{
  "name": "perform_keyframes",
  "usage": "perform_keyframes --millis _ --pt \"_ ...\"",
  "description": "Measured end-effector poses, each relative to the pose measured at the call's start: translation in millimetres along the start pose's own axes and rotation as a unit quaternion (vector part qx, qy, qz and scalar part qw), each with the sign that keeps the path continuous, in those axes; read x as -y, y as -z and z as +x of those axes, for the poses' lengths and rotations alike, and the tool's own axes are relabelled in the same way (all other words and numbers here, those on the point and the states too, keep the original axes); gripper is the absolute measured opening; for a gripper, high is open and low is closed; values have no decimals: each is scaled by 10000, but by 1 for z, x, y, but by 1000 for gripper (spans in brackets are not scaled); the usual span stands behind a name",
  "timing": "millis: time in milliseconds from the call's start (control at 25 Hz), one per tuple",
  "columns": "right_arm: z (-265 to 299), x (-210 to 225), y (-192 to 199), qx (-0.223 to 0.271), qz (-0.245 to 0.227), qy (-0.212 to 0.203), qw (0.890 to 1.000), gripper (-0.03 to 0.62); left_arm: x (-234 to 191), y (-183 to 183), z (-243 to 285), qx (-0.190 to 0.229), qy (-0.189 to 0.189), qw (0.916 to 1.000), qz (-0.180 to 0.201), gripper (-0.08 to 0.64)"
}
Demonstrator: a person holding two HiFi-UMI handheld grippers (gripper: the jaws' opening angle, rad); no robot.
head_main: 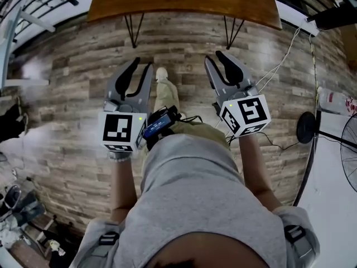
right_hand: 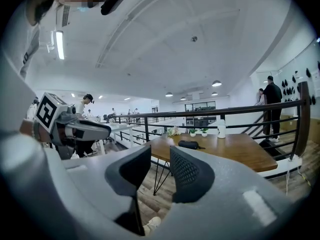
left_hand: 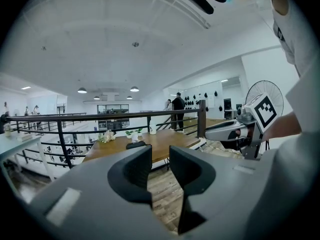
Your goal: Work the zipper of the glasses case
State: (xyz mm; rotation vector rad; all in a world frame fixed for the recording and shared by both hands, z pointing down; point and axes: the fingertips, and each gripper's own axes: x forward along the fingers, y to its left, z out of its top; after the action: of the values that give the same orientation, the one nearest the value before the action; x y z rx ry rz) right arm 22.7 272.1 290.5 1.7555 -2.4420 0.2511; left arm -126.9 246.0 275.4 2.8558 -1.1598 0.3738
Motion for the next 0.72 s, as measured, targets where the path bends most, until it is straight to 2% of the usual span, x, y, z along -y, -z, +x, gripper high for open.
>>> perform_keyframes --millis 240,720 --pt "23 21 6 -62 17 154 9999 114 -11 3 35 17 193 9998 39 109" --pt "118 58 -25 -193 56 357 9992 114 -83 -21 119 25 504 9987 96 109"
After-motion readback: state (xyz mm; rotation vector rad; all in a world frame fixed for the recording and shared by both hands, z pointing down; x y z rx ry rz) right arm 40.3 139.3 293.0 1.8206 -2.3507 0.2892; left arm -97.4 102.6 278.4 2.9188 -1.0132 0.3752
